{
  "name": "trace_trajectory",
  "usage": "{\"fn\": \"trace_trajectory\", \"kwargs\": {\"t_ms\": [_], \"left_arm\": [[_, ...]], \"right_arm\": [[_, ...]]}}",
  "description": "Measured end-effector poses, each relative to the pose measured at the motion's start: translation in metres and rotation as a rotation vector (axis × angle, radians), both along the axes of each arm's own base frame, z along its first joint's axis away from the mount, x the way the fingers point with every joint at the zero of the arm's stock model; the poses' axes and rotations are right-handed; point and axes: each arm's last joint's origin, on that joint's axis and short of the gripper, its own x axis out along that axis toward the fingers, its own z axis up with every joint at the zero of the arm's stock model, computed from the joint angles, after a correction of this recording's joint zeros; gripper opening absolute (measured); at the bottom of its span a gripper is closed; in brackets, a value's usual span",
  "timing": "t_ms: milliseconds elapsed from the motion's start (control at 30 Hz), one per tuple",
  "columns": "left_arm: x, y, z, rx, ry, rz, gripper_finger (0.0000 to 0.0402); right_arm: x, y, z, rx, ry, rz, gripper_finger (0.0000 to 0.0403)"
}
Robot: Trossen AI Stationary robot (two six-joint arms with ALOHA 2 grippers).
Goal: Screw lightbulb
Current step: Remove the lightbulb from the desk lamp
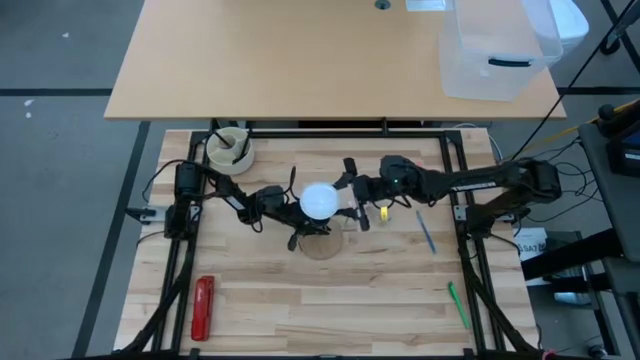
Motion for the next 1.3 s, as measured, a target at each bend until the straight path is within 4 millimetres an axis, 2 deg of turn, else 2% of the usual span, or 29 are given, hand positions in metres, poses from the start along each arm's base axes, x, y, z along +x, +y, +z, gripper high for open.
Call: {"fn": "trace_trajectory", "kwargs": {"t_ms": [167, 267, 467, 667, 767, 867, 1033, 1133, 1300], "left_arm": [[0.0, 0.001, 0.0, 0.001, -0.002, 0.011, 0.0032], [0.0, 0.001, 0.0, 0.002, -0.002, 0.015, 0.0032], [0.0, 0.001, 0.0, 0.005, -0.004, 0.027, 0.0032], [0.001, 0.002, 0.001, 0.007, -0.011, 0.05, 0.0032], [0.001, 0.003, 0.001, 0.008, -0.013, 0.078, 0.0032], [0.001, 0.004, 0.001, 0.012, -0.013, 0.129, 0.0032], [0.002, 0.007, 0.001, 0.021, -0.014, 0.248, 0.0032], [0.003, 0.007, 0.001, 0.025, -0.014, 0.31, 0.0032], [0.004, 0.008, 0.002, 0.035, -0.017, 0.41, 0.0032]], "right_arm": [[-0.008, 0.007, -0.001, 0.009, 0.1, -0.007, 0.0254], [-0.016, 0.013, -0.002, -0.018, 0.179, -0.069, 0.0254], [-0.039, 0.022, 0.009, -0.063, 0.252, -0.181, 0.0254], [-0.077, 0.028, 0.013, -0.044, 0.167, -0.286, 0.0254], [-0.096, 0.031, 0.001, 0.009, 0.068, -0.326, 0.0254], [-0.106, 0.038, -0.021, 0.066, -0.063, -0.343, 0.0254], [-0.109, 0.047, -0.051, 0.082, -0.189, -0.406, 0.0254], [-0.1, 0.052, -0.054, 0.048, -0.225, -0.428, 0.0254], [-0.074, 0.056, -0.052, -0.026, -0.253, -0.516, 0.0254]]}}
